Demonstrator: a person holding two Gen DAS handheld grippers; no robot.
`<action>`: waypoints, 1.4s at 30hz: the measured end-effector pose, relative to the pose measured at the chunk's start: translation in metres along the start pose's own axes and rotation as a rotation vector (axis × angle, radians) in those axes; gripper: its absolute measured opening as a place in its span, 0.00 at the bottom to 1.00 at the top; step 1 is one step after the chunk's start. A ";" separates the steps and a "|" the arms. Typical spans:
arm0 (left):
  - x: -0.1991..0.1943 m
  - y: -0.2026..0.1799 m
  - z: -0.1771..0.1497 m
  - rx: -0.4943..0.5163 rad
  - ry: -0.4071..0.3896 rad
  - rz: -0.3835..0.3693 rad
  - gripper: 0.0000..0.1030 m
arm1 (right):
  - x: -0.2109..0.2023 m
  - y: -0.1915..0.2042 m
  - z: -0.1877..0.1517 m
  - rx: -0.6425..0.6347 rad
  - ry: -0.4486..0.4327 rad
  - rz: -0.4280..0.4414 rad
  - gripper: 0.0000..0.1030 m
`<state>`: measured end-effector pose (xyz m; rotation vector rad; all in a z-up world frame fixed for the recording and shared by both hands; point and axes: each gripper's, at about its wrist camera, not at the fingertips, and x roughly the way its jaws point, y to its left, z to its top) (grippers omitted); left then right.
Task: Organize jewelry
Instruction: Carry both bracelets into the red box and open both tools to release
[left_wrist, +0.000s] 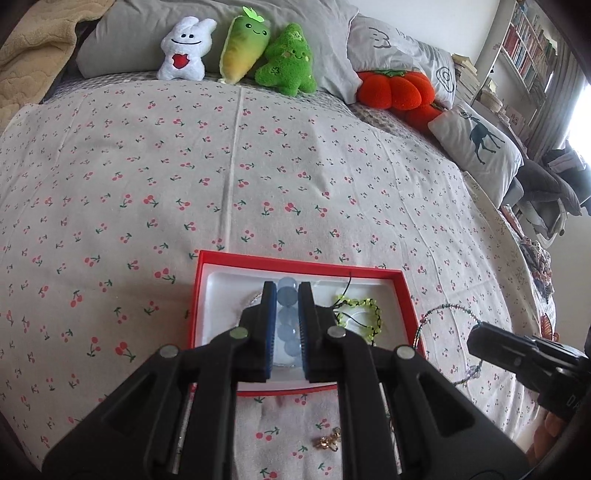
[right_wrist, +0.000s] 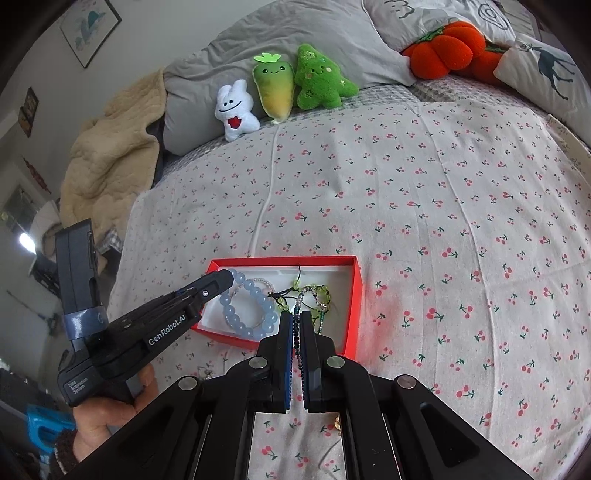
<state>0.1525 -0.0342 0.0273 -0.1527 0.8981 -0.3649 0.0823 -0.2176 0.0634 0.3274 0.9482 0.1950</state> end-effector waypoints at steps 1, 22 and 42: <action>0.002 0.002 0.000 0.000 0.002 0.009 0.13 | 0.000 0.001 0.000 -0.001 -0.001 0.000 0.03; -0.036 0.017 -0.029 0.064 0.066 0.162 0.65 | 0.018 0.019 0.011 -0.035 0.000 0.003 0.03; -0.039 0.050 -0.066 0.093 0.192 0.226 0.73 | 0.072 0.029 0.018 -0.056 0.068 -0.098 0.04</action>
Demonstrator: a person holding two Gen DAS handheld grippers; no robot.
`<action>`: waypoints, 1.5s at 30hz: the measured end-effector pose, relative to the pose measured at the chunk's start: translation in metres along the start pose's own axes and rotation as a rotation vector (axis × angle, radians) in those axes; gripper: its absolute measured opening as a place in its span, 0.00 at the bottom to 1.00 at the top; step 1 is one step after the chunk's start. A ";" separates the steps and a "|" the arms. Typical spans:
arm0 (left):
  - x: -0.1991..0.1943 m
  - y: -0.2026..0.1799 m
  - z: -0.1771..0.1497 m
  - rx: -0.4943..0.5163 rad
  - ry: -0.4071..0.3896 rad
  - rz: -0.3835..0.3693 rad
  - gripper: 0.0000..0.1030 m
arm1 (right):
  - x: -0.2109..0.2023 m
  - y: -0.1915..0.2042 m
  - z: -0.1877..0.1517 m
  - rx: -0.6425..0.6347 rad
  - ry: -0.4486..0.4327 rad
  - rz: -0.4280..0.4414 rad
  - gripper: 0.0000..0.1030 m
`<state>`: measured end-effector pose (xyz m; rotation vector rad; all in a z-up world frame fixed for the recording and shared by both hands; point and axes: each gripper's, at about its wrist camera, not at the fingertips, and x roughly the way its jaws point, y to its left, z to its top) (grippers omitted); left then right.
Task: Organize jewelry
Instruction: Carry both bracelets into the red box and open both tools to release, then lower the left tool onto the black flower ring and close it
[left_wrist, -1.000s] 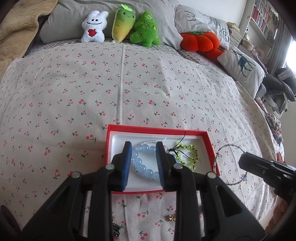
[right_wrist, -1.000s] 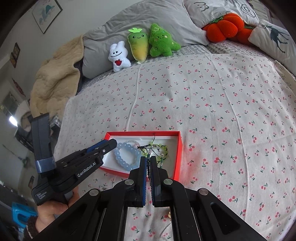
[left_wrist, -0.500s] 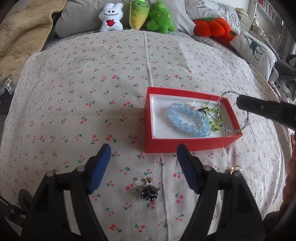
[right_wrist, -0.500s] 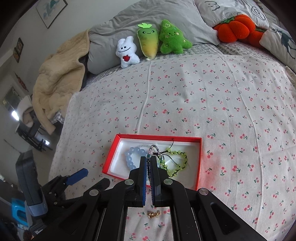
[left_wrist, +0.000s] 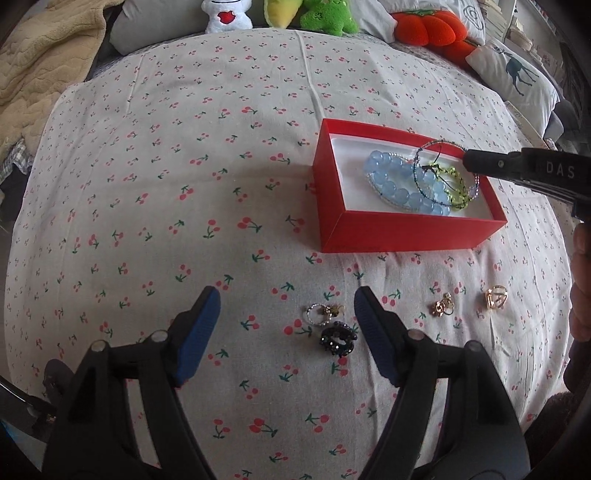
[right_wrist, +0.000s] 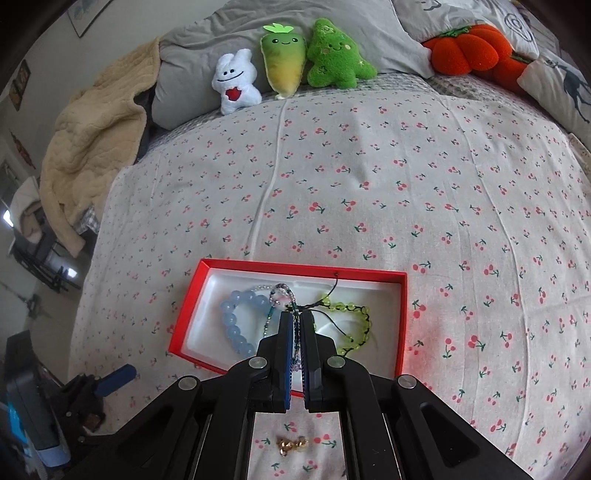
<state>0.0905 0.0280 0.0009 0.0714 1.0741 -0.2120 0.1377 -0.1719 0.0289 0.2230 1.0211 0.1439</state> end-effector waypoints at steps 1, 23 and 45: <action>0.000 -0.001 0.000 0.001 -0.001 -0.003 0.73 | 0.001 -0.004 0.000 0.004 0.000 -0.017 0.04; -0.003 0.004 -0.011 -0.107 0.080 -0.128 0.73 | -0.035 -0.020 -0.027 -0.053 0.026 -0.058 0.13; -0.007 -0.004 -0.066 0.044 -0.054 -0.114 0.73 | -0.057 -0.056 -0.115 -0.136 -0.004 -0.098 0.68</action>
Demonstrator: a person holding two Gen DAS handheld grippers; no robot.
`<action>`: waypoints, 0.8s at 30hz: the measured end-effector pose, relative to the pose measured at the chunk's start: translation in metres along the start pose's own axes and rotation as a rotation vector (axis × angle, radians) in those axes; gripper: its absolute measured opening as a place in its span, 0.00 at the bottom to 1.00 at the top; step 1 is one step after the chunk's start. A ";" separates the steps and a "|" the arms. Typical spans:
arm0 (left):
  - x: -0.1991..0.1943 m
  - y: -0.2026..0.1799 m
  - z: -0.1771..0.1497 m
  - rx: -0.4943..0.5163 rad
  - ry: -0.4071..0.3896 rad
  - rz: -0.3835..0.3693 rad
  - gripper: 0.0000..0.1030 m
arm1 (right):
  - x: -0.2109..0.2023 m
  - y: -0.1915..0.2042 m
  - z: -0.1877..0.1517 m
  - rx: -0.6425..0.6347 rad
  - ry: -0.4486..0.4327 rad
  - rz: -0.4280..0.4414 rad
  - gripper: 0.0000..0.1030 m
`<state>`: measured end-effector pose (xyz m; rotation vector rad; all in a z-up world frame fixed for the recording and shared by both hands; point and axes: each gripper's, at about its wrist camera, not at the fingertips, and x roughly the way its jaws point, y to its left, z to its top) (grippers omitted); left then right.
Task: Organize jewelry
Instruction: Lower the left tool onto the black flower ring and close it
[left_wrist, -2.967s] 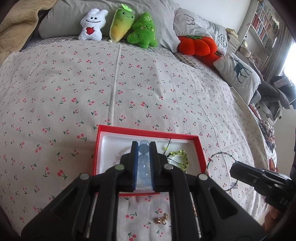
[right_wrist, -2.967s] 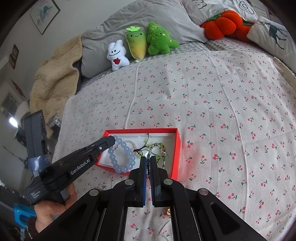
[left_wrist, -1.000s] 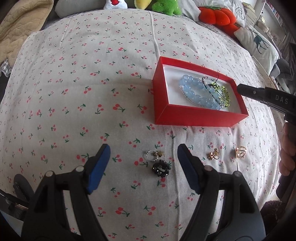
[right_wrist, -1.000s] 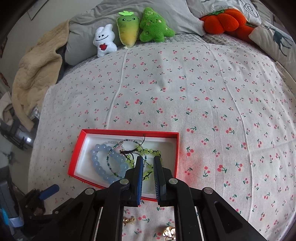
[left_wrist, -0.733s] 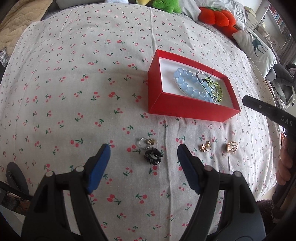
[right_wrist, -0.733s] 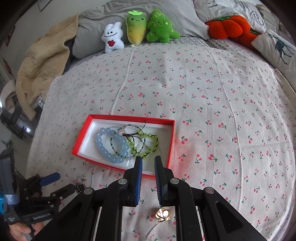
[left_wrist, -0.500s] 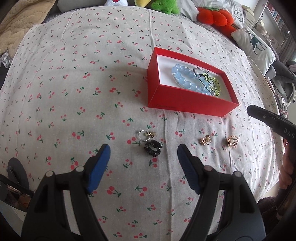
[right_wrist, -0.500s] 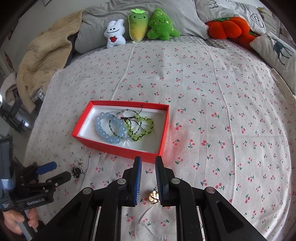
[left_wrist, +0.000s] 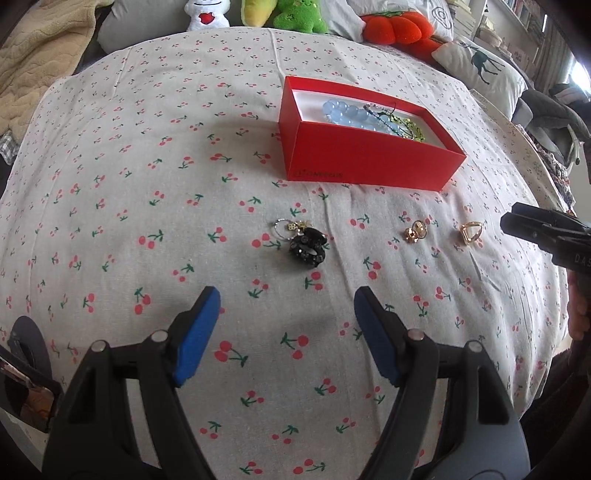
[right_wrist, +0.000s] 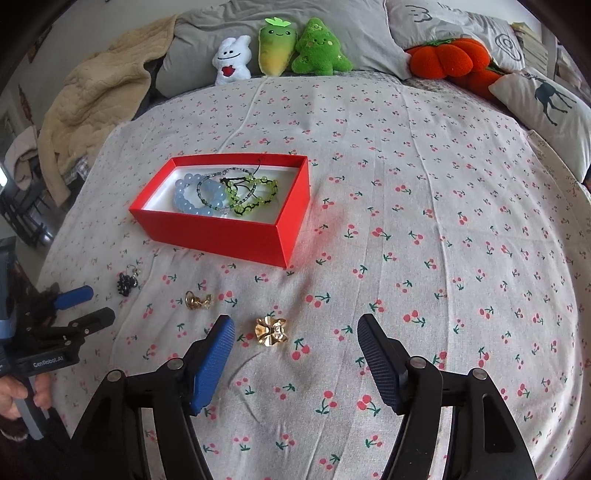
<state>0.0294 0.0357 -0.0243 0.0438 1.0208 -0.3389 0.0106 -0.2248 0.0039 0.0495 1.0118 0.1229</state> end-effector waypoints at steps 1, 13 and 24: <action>0.001 0.000 -0.001 0.007 -0.003 -0.014 0.73 | 0.001 -0.001 -0.004 -0.006 -0.001 0.000 0.68; 0.017 -0.005 0.009 0.014 -0.016 -0.083 0.55 | 0.030 0.017 -0.032 -0.122 0.062 0.002 0.69; 0.026 -0.009 0.017 0.024 -0.024 -0.052 0.40 | 0.036 0.023 -0.029 -0.149 0.078 0.003 0.70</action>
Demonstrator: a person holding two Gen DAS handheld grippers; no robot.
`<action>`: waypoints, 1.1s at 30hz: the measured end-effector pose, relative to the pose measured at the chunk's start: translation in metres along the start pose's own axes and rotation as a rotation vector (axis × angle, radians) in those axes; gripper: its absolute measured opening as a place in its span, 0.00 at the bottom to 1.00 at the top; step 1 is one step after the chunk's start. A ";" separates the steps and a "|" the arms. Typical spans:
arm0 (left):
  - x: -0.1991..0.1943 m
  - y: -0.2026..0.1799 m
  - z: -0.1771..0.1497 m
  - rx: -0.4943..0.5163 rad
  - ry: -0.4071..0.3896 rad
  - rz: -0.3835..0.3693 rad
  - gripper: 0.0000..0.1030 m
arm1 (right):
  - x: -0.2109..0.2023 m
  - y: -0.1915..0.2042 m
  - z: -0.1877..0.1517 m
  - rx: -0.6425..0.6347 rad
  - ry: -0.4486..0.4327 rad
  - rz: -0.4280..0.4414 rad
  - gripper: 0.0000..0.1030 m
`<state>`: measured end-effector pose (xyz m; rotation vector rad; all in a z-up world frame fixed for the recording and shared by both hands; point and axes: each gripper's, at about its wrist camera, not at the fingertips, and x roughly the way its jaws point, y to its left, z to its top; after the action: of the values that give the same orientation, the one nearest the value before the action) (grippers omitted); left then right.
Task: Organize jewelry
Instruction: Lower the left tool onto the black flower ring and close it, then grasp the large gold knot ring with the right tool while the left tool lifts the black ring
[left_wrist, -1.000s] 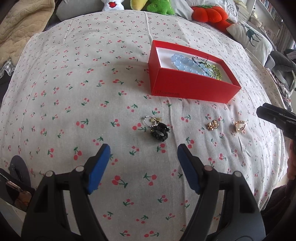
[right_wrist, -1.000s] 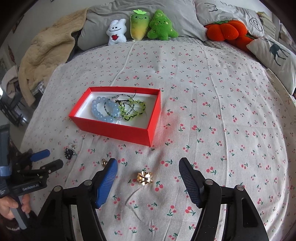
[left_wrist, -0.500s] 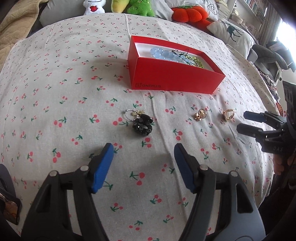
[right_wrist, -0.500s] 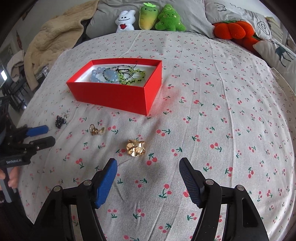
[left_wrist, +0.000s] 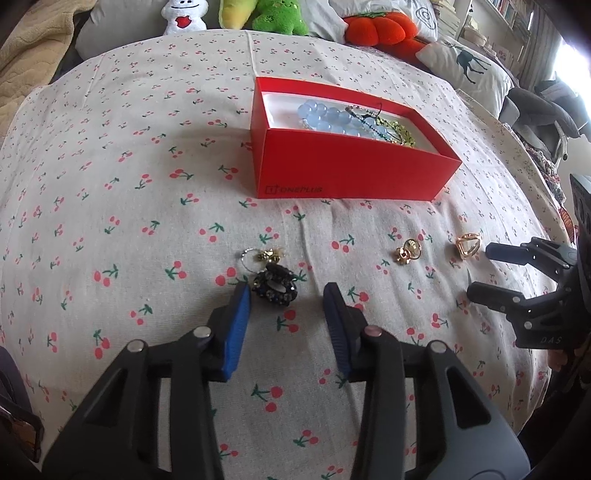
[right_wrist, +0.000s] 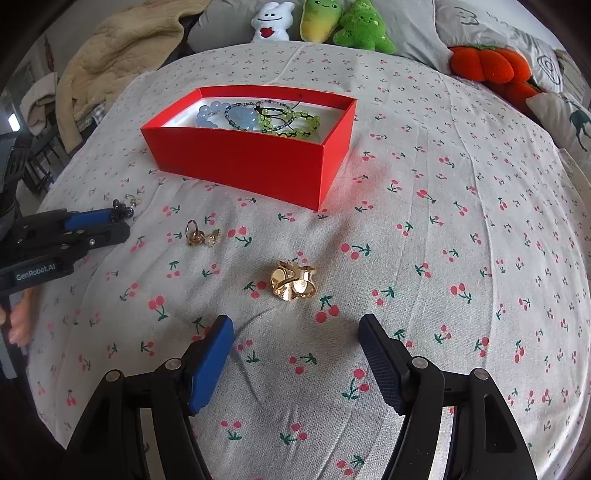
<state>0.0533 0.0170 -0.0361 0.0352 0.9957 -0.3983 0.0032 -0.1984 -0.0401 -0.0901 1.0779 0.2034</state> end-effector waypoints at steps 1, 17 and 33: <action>0.000 0.000 0.001 -0.002 0.000 0.004 0.38 | 0.000 0.000 0.000 0.001 0.000 0.001 0.70; -0.011 0.000 0.000 -0.007 0.002 0.031 0.25 | 0.001 -0.005 0.002 0.022 0.002 -0.004 0.72; -0.017 0.000 -0.001 -0.019 0.013 0.046 0.25 | 0.010 0.001 0.020 0.018 -0.007 -0.032 0.54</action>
<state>0.0441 0.0230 -0.0229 0.0436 1.0096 -0.3470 0.0252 -0.1926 -0.0395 -0.0900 1.0706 0.1648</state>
